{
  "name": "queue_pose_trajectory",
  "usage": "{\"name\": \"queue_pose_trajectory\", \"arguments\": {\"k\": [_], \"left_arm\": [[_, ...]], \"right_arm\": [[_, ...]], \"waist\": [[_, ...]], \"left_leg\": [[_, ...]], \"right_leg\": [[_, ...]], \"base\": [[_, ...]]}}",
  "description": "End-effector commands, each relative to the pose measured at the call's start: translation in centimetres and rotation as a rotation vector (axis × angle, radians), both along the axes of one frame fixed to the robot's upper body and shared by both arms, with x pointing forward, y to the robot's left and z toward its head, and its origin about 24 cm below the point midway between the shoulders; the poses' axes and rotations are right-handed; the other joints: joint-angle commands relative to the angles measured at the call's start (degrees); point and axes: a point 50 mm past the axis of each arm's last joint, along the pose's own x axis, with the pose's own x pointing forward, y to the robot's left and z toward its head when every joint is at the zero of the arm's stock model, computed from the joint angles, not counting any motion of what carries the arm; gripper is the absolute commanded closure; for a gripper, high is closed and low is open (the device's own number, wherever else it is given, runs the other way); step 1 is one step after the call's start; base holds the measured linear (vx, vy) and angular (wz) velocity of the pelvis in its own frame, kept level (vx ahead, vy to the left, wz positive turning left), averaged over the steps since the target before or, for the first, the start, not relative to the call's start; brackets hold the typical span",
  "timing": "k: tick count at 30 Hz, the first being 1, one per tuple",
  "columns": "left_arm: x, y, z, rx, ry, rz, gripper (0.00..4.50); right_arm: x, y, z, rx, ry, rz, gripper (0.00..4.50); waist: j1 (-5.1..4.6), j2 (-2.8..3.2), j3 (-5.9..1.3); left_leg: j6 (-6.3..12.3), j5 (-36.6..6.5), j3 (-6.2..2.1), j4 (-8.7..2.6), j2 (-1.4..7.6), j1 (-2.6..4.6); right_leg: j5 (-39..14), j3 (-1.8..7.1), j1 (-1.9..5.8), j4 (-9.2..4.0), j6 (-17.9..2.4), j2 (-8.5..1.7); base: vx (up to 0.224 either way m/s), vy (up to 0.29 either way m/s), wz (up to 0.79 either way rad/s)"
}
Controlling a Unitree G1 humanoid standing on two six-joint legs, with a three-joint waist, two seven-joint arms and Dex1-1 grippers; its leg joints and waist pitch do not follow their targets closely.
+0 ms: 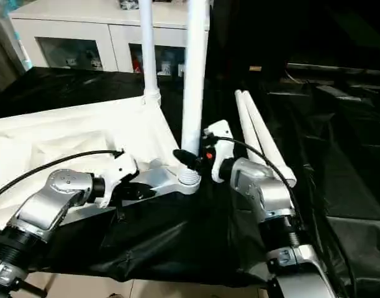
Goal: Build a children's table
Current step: Insert table leg to table base
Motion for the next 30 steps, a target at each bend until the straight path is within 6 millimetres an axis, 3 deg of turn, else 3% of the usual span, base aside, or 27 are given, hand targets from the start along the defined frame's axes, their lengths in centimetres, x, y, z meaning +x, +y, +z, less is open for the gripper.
{"name": "queue_pose_trajectory", "arguments": {"k": [1,2,4,5,6,7,9,10,12,13,14,16,17,23,24,26,27,28,29,30], "left_arm": [[0.7,0.1,1.2,-0.035,-0.044,0.010,4.50],[0.8,0.2,1.2,-0.036,-0.045,0.013,4.50],[1.0,0.2,1.3,-0.037,-0.052,0.024,4.50],[1.2,0.2,1.4,-0.038,-0.057,0.030,4.50],[1.3,0.3,1.4,-0.039,-0.060,0.033,4.50],[1.4,0.3,1.5,-0.040,-0.063,0.038,4.50],[1.5,0.3,1.5,-0.041,-0.068,0.042,4.50],[1.5,0.3,1.5,-0.043,-0.070,0.046,4.50],[1.6,0.2,1.5,-0.045,-0.071,0.049,4.50],[1.7,0.2,1.5,-0.045,-0.071,0.051,4.50],[1.7,0.2,1.5,-0.045,-0.072,0.051,4.50],[1.8,0.2,1.5,-0.045,-0.072,0.052,4.50],[1.8,0.3,1.5,-0.044,-0.073,0.052,4.50],[2.0,0.3,1.5,-0.040,-0.079,0.054,4.50],[2.0,0.3,1.5,-0.039,-0.080,0.053,4.50],[2.0,0.4,1.4,-0.027,-0.087,0.048,4.50],[2.0,0.3,1.4,-0.024,-0.088,0.047,4.50],[2.0,0.3,1.3,-0.021,-0.091,0.046,4.50],[1.9,0.2,1.3,-0.014,-0.094,0.042,4.50],[1.9,0.2,1.3,-0.013,-0.095,0.041,4.50]], "right_arm": [[-0.6,-1.3,-2.2,-0.026,0.082,-0.070,2.61],[-0.7,-1.4,-2.4,-0.022,0.088,-0.078,2.61],[-1.0,-1.5,-3.0,-0.009,0.098,-0.092,2.61],[-1.3,-1.6,-3.3,0.009,0.098,-0.099,2.61],[-1.5,-1.6,-3.5,0.024,0.100,-0.104,2.61],[-1.8,-1.6,-3.7,0.043,0.100,-0.111,2.61],[-2.1,-1.6,-4.0,0.070,0.102,-0.124,2.61],[-2.4,-1.6,-4.3,0.080,0.103,-0.132,2.61],[-2.8,-1.7,-4.7,0.092,0.105,-0.144,2.61],[-3.0,-1.7,-5.0,0.097,0.108,-0.153,2.61],[-3.2,-1.8,-5.2,0.104,0.112,-0.160,2.61],[-3.5,-1.8,-5.4,0.103,0.112,-0.166,2.62],[-3.6,-1.8,-5.5,0.093,0.109,-0.169,2.62],[-4.0,-1.6,-5.5,-0.045,0.047,-0.120,2.62],[-4.1,-1.4,-5.5,-0.081,0.033,-0.102,2.62],[-3.8,-1.0,-5.1,-0.141,0.009,-0.070,2.62],[-3.7,-1.0,-5.0,-0.156,0.000,-0.061,2.62],[-3.5,-0.9,-4.8,-0.175,-0.012,-0.047,2.62],[-3.3,-0.8,-4.5,-0.189,-0.021,-0.030,2.62],[-3.3,-0.7,-4.5,-0.190,-0.022,-0.029,2.62]], "waist": [[0.28,0.15,-3.92],[0.28,0.10,-3.89],[0.42,1.27,-3.88],[0.29,0.86,-3.84],[0.39,0.87,-3.86],[0.33,1.27,-3.79],[0.46,1.32,-3.96],[0.44,1.81,-4.00],[0.40,1.63,-4.00],[0.51,2.21,-3.93],[0.38,1.93,-3.94],[0.42,1.91,-3.96],[0.23,2.45,-3.90],[0.27,2.47,-3.81],[0.28,2.70,-3.81],[0.19,2.28,-3.76],[0.03,1.53,-3.57],[0.13,1.91,-3.60],[0.04,1.66,-3.54],[-0.03,1.82,-3.48]], "left_leg": [[-1.06,-17.07,-0.27,-4.28,0.93,0.86],[-1.11,-17.38,-0.33,-4.34,0.92,0.84],[-1.77,-19.26,-0.58,-4.41,0.87,1.04],[-1.77,-20.03,-0.51,-4.42,0.87,1.03],[-1.78,-20.29,-0.54,-4.44,0.88,1.12],[-1.90,-21.29,-0.56,-4.49,0.90,1.21],[-1.70,-20.96,-0.66,-4.59,0.96,1.14],[-1.74,-21.33,-0.69,-4.61,0.95,1.16],[-1.64,-21.60,-0.72,-4.61,0.90,1.13],[-1.60,-22.06,-0.74,-4.60,0.87,1.16],[-1.48,-22.56,-0.73,-4.62,0.86,1.22],[-1.33,-22.51,-0.77,-4.66,0.83,1.11],[-1.57,-23.78,-0.86,-4.75,0.86,1.24],[-1.56,-24.38,-0.97,-4.83,0.81,1.26],[-1.58,-24.36,-0.99,-4.82,0.81,1.28],[-1.34,-24.10,-0.96,-4.83,0.72,1.17],[-1.16,-24.30,-0.81,-4.81,0.72,1.17],[-1.25,-24.26,-0.99,-4.81,0.70,1.23],[-1.19,-24.25,-1.01,-4.79,0.70,1.17],[-1.17,-24.63,-1.02,-4.78,0.73,1.25]], "right_leg": [[-17.93,2.36,2.38,-4.77,-10.75,-3.20],[-18.57,2.30,2.44,-4.79,-10.65,-3.21],[-20.05,2.20,2.42,-4.93,-10.48,-3.22],[-20.54,2.21,2.34,-5.18,-10.30,-3.18],[-20.90,2.18,2.33,-5.19,-10.17,-3.20],[-21.08,2.20,2.25,-5.44,-10.10,-3.20],[-19.53,2.16,2.38,-5.17,-10.48,-3.14],[-19.12,2.11,2.37,-5.21,-10.77,-3.09],[-19.20,2.05,2.45,-5.14,-10.97,-3.08],[-20.27,2.08,2.35,-5.26,-10.77,-3.22],[-21.11,2.02,2.32,-5.48,-10.44,-3.17],[-22.31,2.00,2.36,-5.55,-9.94,-3.21],[-22.97,1.91,2.18,-5.76,-9.72,-3.13],[-26.23,1.88,2.06,-6.07,-8.34,-3.24],[-26.35,1.90,2.05,-6.10,-8.31,-3.29],[-26.98,1.86,2.05,-6.09,-7.89,-3.18],[-28.75,1.84,1.81,-6.44,-7.27,-3.10],[-29.56,1.82,1.88,-6.24,-7.13,-3.29],[-31.19,1.77,1.83,-6.40,-6.48,-3.38],[-32.30,1.81,1.63,-6.71,-5.93,-3.44]], "base": [[0.000,0.000,0.00],[0.000,0.000,0.00],[0.000,0.000,0.00],[0.000,0.000,0.00],[0.000,0.000,0.00],[0.000,0.000,0.00],[0.000,0.000,0.00],[0.000,0.000,0.00],[0.000,0.000,0.00],[0.000,0.000,0.00],[0.000,0.000,0.00],[0.000,0.000,0.00],[0.000,0.000,0.00],[0.000,0.000,0.00],[0.000,0.000,0.00],[0.000,0.000,0.00],[0.000,0.000,0.00],[0.000,0.000,0.00],[0.000,0.000,0.00],[0.000,0.000,0.00]]}}
